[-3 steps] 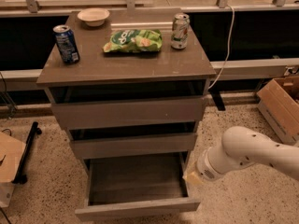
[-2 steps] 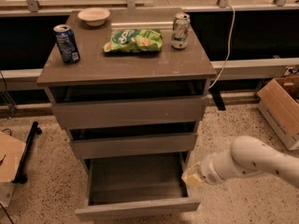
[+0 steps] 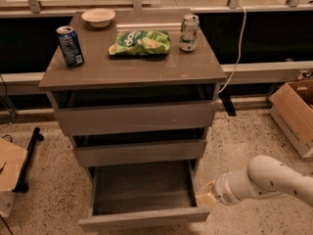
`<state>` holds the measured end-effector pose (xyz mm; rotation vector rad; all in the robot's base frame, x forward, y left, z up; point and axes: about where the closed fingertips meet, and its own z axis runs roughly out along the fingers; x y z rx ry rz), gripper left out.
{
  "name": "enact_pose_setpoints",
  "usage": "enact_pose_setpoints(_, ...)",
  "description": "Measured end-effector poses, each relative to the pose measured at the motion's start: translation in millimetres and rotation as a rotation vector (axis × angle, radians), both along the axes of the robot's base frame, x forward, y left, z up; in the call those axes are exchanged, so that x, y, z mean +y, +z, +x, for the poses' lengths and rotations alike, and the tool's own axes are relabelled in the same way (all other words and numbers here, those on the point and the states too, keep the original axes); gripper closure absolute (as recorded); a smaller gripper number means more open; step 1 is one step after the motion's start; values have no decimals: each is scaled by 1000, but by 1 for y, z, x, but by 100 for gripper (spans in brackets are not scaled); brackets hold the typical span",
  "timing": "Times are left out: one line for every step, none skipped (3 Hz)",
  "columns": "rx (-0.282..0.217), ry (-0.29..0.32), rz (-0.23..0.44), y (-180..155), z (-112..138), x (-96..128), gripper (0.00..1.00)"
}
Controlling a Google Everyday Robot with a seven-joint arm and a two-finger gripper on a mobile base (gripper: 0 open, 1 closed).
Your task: Close bottom drawer
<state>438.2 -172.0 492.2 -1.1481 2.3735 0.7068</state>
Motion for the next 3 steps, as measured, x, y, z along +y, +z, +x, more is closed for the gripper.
enact_pose_setpoints(43,7,-30,-30,-4,4,100)
enact_pose_setpoints(117,-15,-52,-84,-8,-5,100)
enact_pose_setpoints(171,-49,-37,-122,-13,-12,100)
